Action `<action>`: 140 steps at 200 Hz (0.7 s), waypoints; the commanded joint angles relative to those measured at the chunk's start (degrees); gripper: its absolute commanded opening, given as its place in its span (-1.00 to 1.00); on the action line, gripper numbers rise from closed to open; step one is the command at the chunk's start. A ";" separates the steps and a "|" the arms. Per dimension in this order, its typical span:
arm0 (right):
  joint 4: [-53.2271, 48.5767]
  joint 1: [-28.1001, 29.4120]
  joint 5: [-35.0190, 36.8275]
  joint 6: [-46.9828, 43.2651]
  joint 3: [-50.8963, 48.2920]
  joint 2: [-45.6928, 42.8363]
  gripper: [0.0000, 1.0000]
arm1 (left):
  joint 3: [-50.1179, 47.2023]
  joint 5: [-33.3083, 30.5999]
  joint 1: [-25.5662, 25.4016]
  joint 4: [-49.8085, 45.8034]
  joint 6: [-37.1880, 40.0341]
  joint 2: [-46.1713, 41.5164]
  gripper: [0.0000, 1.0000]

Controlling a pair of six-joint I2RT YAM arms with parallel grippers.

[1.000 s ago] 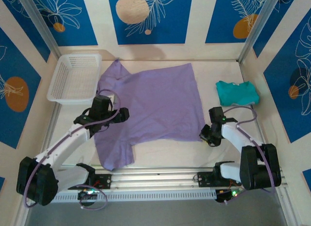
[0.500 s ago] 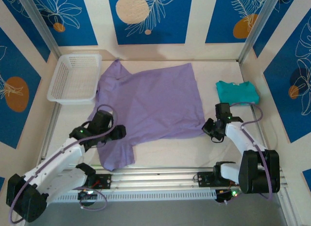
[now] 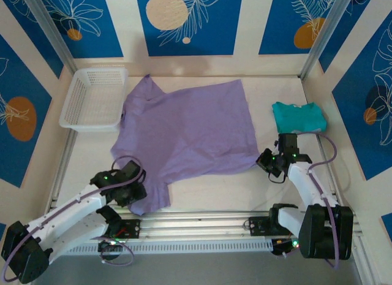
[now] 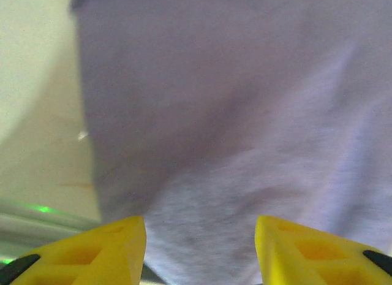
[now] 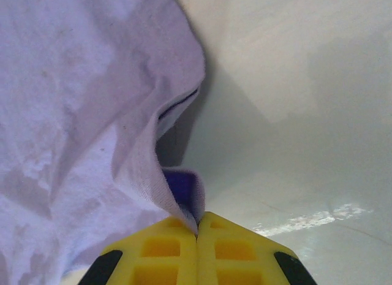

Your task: Fold the inside-out t-shirt

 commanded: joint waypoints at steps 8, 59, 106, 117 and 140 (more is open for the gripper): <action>1.61 -0.42 -4.72 -1.48 -1.42 -0.83 -1.00 | -1.36 -0.07 -0.59 -6.03 -3.98 2.73 0.00; 1.43 -1.71 -5.83 -3.35 -0.76 -0.39 -1.00 | -2.64 1.42 -0.06 -0.31 -0.53 9.52 0.01; 1.62 -2.07 -6.45 -3.08 -1.06 -0.66 -1.00 | -6.11 5.12 1.16 7.10 0.21 11.84 -0.27; 1.54 -2.07 -6.40 -3.00 -1.05 -0.68 -1.00 | -6.08 5.17 1.20 7.70 0.45 11.97 -0.35; 1.27 -2.06 -5.89 -2.83 -1.08 -0.75 -1.00 | -6.31 5.29 1.30 7.82 1.05 11.34 -0.53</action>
